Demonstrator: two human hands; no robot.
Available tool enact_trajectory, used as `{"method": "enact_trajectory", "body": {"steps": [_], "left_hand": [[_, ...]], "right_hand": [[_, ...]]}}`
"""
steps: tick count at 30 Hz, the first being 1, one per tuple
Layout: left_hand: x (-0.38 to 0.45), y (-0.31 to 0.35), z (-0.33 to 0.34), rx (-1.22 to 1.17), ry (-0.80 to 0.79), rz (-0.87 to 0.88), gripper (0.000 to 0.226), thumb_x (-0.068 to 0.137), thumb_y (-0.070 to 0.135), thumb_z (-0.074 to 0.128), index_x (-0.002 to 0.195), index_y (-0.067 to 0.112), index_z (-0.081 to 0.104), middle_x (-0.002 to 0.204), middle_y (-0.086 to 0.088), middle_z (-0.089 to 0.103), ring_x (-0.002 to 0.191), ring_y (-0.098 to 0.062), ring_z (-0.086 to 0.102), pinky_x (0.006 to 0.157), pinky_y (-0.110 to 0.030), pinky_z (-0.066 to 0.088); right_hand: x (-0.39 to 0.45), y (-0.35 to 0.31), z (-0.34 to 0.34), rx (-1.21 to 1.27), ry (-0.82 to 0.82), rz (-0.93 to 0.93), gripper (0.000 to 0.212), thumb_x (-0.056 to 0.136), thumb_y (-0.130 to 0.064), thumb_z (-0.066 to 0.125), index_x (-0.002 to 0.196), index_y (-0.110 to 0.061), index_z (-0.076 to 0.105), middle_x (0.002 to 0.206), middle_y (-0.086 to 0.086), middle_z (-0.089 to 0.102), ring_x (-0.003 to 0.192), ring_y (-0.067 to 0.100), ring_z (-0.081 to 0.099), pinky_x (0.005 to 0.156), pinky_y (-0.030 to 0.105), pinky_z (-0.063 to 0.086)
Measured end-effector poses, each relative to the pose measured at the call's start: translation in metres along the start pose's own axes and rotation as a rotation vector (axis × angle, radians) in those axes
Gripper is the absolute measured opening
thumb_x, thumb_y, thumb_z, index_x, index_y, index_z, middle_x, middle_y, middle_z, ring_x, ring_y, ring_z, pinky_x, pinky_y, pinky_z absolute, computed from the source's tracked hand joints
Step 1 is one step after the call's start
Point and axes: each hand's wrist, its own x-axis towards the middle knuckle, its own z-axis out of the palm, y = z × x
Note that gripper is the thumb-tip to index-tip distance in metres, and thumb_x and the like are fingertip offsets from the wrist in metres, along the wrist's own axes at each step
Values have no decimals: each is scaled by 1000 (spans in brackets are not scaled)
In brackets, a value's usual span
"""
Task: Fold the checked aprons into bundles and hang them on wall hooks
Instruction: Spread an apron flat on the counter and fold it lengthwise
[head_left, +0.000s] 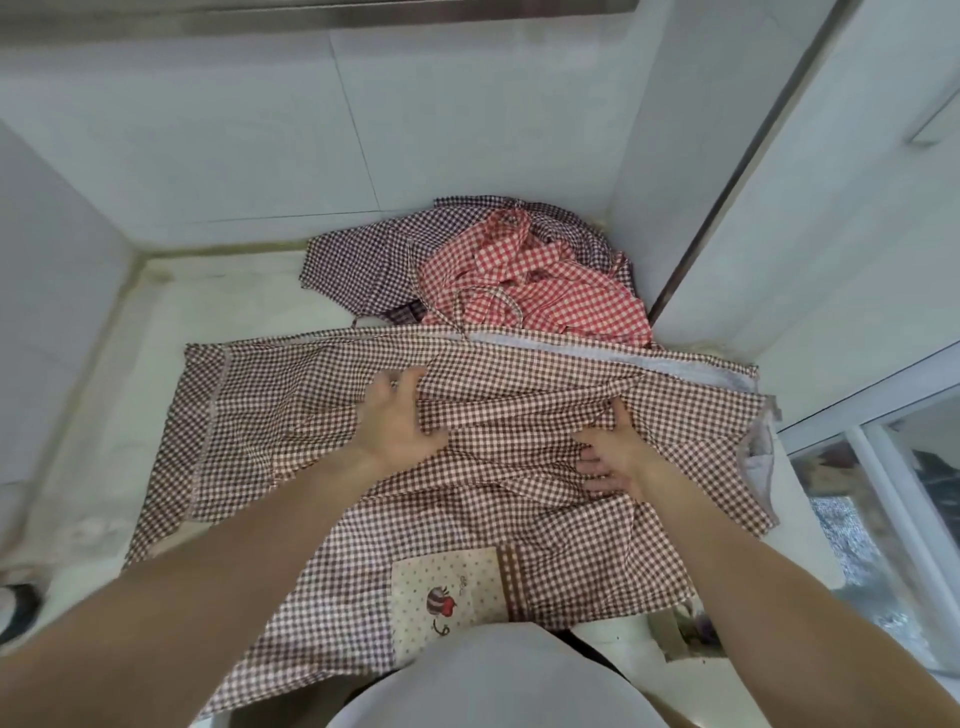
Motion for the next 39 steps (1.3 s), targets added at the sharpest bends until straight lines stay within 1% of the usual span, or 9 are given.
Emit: {"method": "enact_trajectory", "body": {"steps": [3,6,13,16,21,27,33,36,39], "left_hand": [[-20,40,35,-53,214,392,43,83,31,68,122,21,54,117,1,44,111,-15,45,100,-40,45],[-22,56,63,60,-47,242,56,88,45,63,137,26,42,133,-3,37,126,-22,37,111,-44,34],[-7,39,79,199,-348,11,113,75,61,71,153,41,-8,158,-12,-24,147,-43,-15,116,-64,-1],[-5,37,78,208,-458,-65,126,73,61,76,151,42,-20,157,-13,-33,147,-44,-16,118,-64,1],[-3,46,70,247,-539,-98,132,70,59,79,151,39,-23,160,-14,-25,149,-43,-9,119,-63,4],[10,53,51,226,-571,-108,133,63,66,80,154,39,-13,163,-12,-12,150,-39,-2,121,-58,9],[17,58,55,28,-297,-182,80,85,59,61,149,19,34,153,-12,36,138,-31,39,115,-45,34],[20,60,52,-94,93,-119,21,90,25,63,105,10,65,106,-6,66,100,-25,63,87,-36,53],[23,65,46,-130,231,-79,10,89,14,62,96,8,62,98,-6,62,87,-24,61,77,-35,52]], "right_hand": [[0,5,-17,-318,258,-199,65,91,-21,66,148,-16,37,107,14,68,86,28,69,70,35,57],[1,30,-49,-558,595,-502,52,80,-23,75,127,-7,57,113,16,64,109,34,58,97,40,45],[7,92,-144,-1050,334,-213,138,33,-87,57,154,-28,29,163,9,18,150,30,14,123,49,5],[7,73,-156,-870,415,-227,110,53,-66,80,146,-19,43,155,14,32,144,35,27,118,52,22],[17,41,-171,-371,762,-316,60,89,-24,65,138,0,41,139,29,39,128,43,39,109,48,33],[51,-5,-189,-850,614,-368,37,85,-29,62,122,-27,64,124,11,61,120,39,49,99,52,39],[83,-23,-189,-1106,355,-250,38,80,-59,70,110,-36,67,117,3,61,119,33,49,103,50,34],[80,-35,-191,-818,414,-417,31,94,-48,60,76,-22,58,95,13,66,99,35,62,89,42,45],[85,-41,-199,-655,476,-433,31,96,-42,58,88,-13,67,98,16,67,94,35,62,88,41,50]]}}
